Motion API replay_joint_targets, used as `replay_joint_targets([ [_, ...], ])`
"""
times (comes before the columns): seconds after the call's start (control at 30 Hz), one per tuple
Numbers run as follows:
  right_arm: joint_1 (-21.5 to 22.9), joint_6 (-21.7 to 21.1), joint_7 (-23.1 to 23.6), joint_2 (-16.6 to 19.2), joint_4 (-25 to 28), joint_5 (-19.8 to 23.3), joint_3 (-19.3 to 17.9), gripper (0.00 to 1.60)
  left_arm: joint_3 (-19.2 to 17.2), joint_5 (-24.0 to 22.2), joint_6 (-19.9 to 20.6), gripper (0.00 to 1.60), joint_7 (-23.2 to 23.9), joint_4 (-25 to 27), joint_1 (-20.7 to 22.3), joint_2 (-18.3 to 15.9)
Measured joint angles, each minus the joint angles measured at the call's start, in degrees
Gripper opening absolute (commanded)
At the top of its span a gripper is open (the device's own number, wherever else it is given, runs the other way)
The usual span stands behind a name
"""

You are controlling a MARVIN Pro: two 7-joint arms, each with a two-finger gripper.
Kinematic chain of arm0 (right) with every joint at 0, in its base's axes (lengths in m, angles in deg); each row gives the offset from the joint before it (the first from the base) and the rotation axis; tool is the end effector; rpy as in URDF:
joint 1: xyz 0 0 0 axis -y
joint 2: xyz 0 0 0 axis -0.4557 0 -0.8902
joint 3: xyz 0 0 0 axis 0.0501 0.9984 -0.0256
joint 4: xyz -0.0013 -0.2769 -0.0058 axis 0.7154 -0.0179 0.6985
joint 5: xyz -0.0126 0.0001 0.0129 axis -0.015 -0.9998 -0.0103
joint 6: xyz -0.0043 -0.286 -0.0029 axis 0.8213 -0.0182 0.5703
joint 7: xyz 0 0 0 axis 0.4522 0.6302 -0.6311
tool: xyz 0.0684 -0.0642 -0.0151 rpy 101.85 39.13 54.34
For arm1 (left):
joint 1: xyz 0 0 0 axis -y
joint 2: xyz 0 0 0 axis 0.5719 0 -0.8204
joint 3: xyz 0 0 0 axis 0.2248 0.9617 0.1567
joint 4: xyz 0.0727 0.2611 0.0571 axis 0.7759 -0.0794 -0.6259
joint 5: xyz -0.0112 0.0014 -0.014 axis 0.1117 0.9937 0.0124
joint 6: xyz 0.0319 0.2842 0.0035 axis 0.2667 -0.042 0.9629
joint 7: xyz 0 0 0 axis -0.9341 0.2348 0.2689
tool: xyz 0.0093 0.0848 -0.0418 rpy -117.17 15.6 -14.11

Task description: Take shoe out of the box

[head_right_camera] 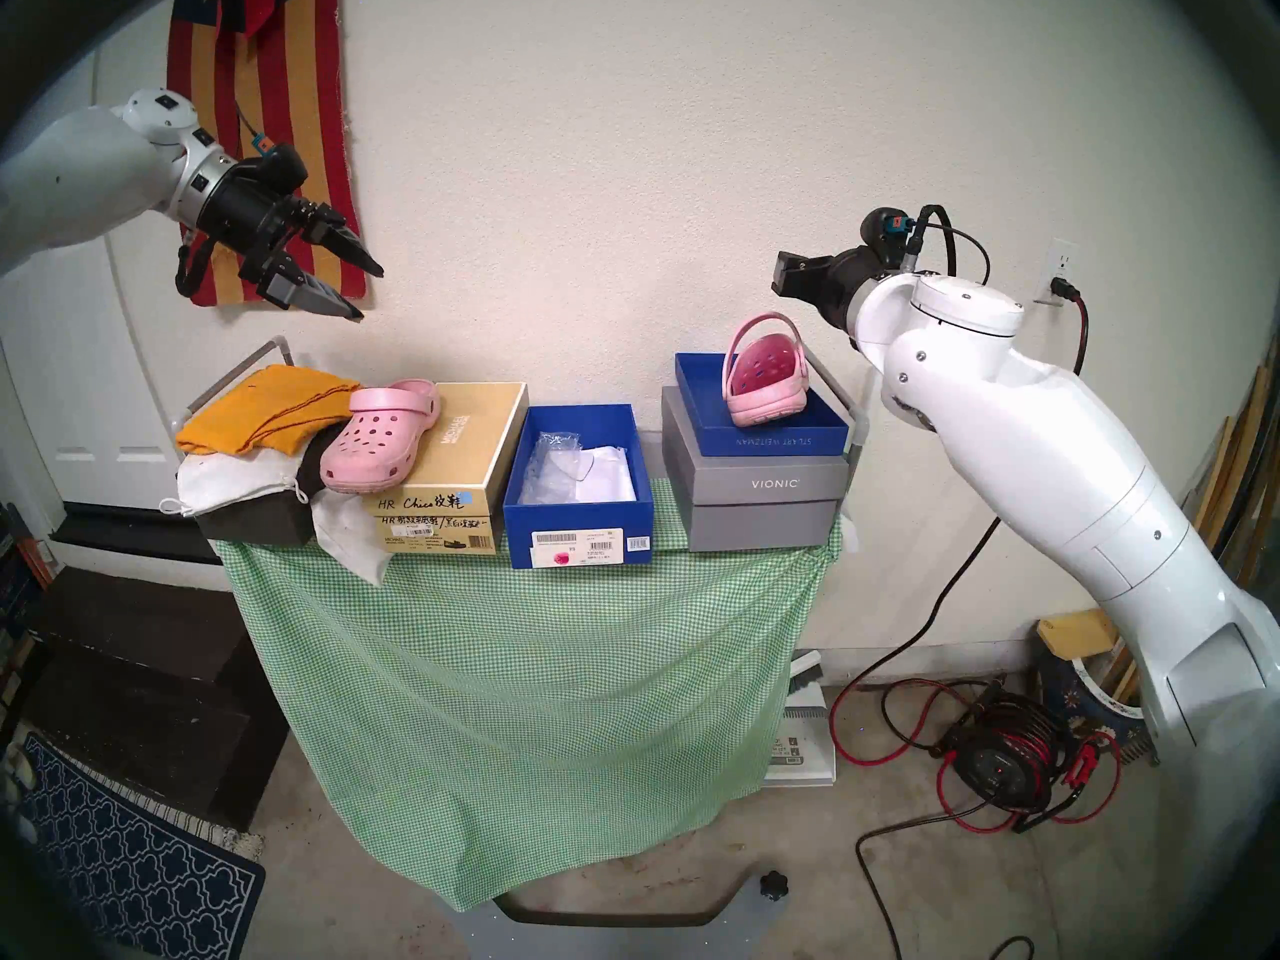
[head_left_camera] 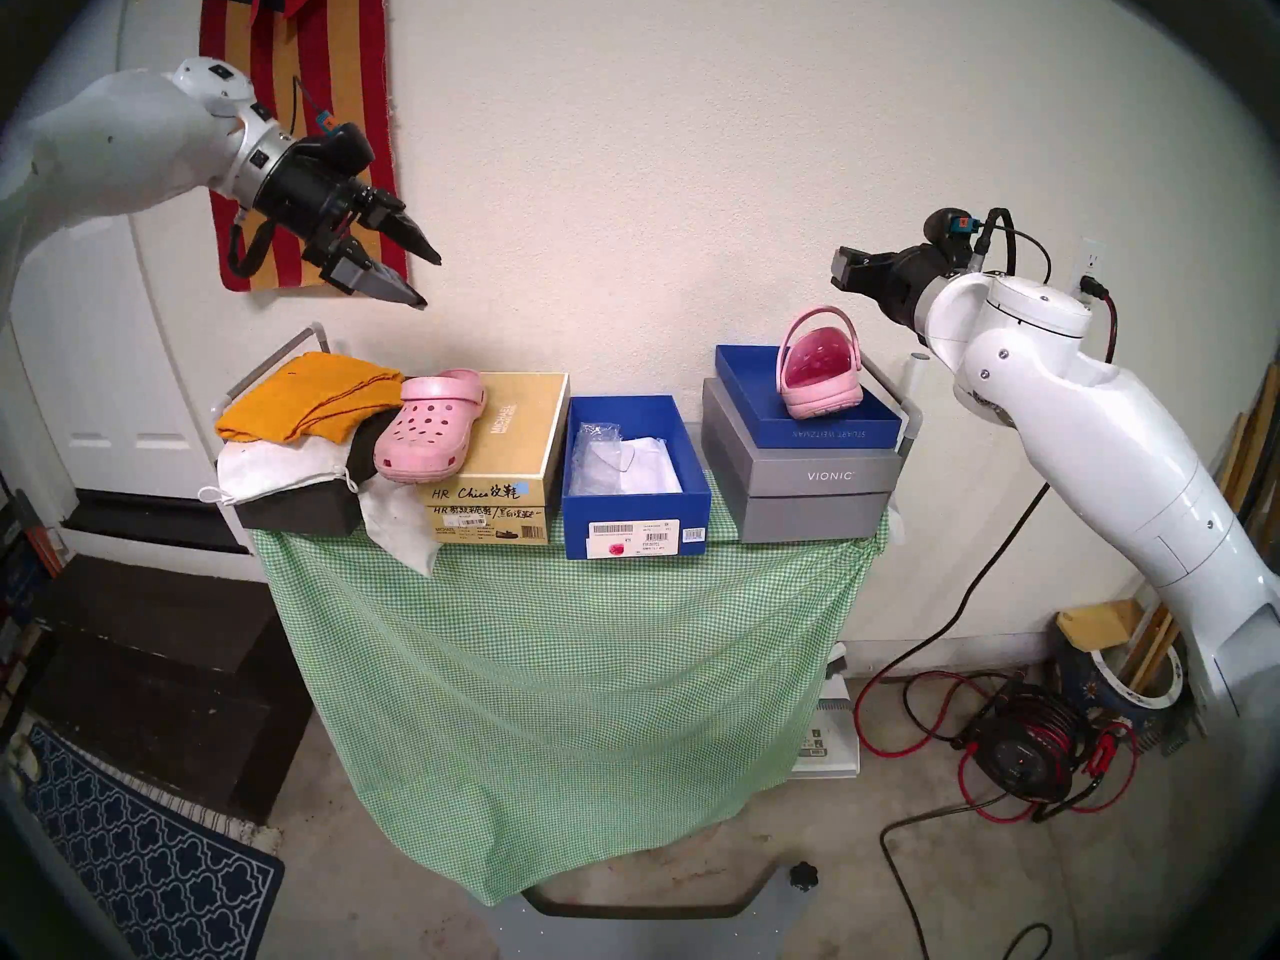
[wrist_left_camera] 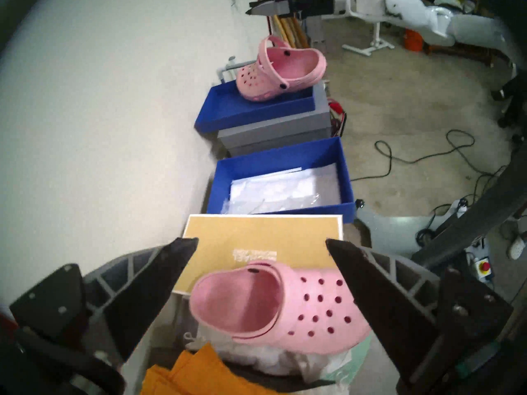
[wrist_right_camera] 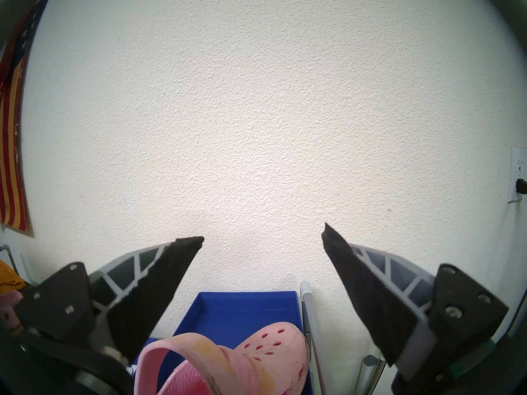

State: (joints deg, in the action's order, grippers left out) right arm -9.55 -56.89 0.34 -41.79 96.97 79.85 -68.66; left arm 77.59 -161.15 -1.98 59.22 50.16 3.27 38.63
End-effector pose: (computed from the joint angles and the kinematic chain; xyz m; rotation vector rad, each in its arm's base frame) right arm 0.4779 -0.0637 0.0101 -2.0974 -0.0371 -2.2298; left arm 0.4932 0.1529 0.0999 1.8442 -1.7736 1.0802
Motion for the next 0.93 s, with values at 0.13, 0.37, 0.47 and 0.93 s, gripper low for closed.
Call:
replay_joint_targets([
  [0.13,0.0,-0.01,-0.03,-0.02,0.0,0.0,-0.01,1.6,-0.73,-2.36,-1.71,1.6,0.07,2.74,1.67,-2.76],
  [0.37,0.0,-0.03,-0.05,-0.05,0.01,0.0,-0.03,1.6,-1.34,-7.78,-4.29,1.6,0.08,7.34,4.44,-7.7],
  [0.47,0.0,-0.03,-0.05,-0.05,0.01,0.0,-0.04,1.6,-1.34,-10.47,-5.06,1.6,0.08,9.41,4.79,-9.53],
  [0.93,-0.01,-0.06,0.03,-0.04,0.02,0.0,-0.08,1.6,-1.23,-24.43,-12.03,1.6,-0.53,20.0,1.98,-19.54],
])
